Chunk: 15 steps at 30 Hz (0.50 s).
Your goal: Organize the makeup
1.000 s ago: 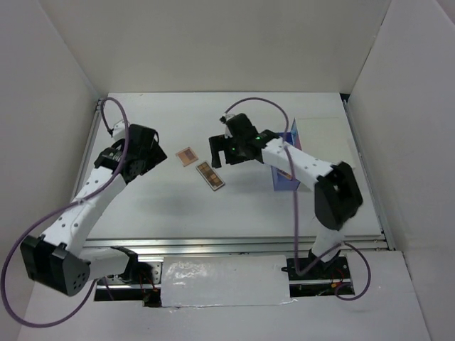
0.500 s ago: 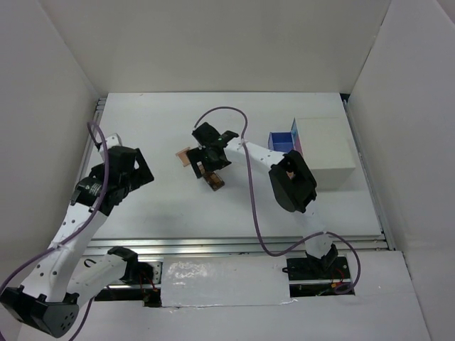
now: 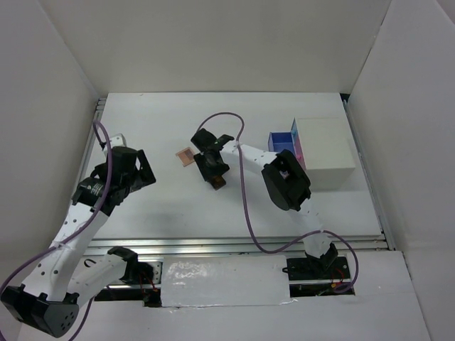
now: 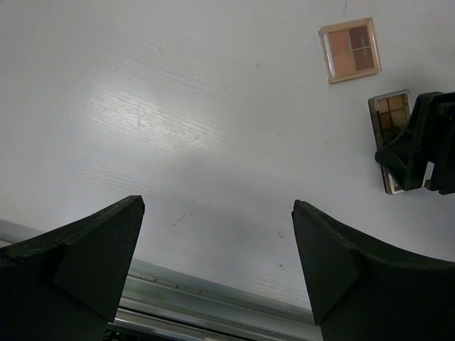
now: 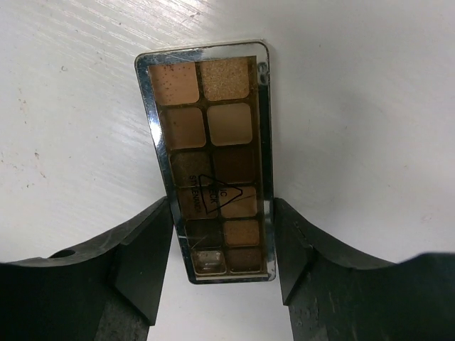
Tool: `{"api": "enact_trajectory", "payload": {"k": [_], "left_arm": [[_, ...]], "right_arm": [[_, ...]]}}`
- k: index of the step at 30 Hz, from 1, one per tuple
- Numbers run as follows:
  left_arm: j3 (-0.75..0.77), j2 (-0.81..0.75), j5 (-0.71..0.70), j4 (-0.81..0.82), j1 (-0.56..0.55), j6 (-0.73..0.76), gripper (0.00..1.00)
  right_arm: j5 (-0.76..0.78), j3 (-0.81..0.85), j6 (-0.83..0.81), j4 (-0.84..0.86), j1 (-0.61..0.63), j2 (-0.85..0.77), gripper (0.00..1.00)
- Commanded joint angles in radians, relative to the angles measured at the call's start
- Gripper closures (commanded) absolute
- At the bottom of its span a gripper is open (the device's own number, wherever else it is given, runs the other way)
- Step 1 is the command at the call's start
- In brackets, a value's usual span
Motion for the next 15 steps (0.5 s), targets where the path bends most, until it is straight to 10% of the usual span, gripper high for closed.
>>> {"api": "enact_trajectory", "payload": {"k": [1, 15], "left_arm": [[-0.005, -0.012, 0.019, 0.039, 0.007, 0.033, 0.01], [-0.029, -0.056, 0.097, 0.082, 0.009, 0.067, 0.01]], "right_arm": [[0.010, -0.063, 0.015, 0.006, 0.011, -0.049, 0.56], [0.223, -0.288, 0.019, -0.064, -0.263, -0.576, 0.65]]}}
